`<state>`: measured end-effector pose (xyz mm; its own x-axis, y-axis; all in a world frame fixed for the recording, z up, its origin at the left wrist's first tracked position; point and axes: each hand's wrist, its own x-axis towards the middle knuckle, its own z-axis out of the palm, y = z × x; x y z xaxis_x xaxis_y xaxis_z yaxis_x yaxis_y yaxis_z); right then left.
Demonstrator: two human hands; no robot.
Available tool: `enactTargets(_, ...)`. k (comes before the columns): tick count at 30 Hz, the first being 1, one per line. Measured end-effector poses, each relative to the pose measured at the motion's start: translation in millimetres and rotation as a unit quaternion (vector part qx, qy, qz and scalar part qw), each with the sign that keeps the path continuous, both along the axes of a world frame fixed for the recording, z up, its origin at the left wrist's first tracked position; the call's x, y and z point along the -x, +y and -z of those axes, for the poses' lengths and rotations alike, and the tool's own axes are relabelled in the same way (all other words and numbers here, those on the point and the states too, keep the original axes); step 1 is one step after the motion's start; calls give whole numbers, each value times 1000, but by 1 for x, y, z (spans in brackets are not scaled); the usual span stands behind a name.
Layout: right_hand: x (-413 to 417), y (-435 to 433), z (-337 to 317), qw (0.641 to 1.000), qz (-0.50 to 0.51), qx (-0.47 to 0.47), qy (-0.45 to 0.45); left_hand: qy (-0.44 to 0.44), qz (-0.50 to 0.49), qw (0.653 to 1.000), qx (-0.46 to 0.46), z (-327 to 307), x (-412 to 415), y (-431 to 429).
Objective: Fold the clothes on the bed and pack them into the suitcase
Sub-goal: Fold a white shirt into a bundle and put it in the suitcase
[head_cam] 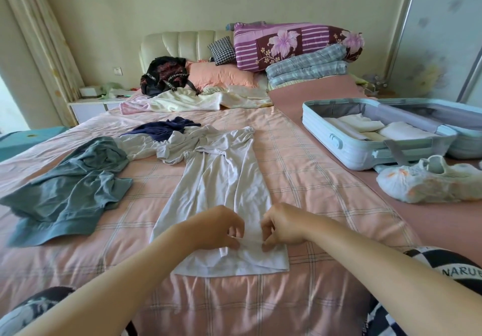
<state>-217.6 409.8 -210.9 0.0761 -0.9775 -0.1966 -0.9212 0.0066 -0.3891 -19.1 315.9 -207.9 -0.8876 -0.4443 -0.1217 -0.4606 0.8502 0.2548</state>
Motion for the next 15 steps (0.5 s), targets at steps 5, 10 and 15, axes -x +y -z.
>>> enactTargets(5, 6, 4, -3, 995, -13, -90, -39, -145, -22, 983, -112, -13, -4, 0)
enactTargets(10, 9, -14, -11, 992, 8, -103, -75, -116, -66, 979, -155, -21, 10, -19)
enactTargets(15, 18, -57, -12, 991, 78, 107, 16, 129, -210, 968, 36, -13, 34, -74)
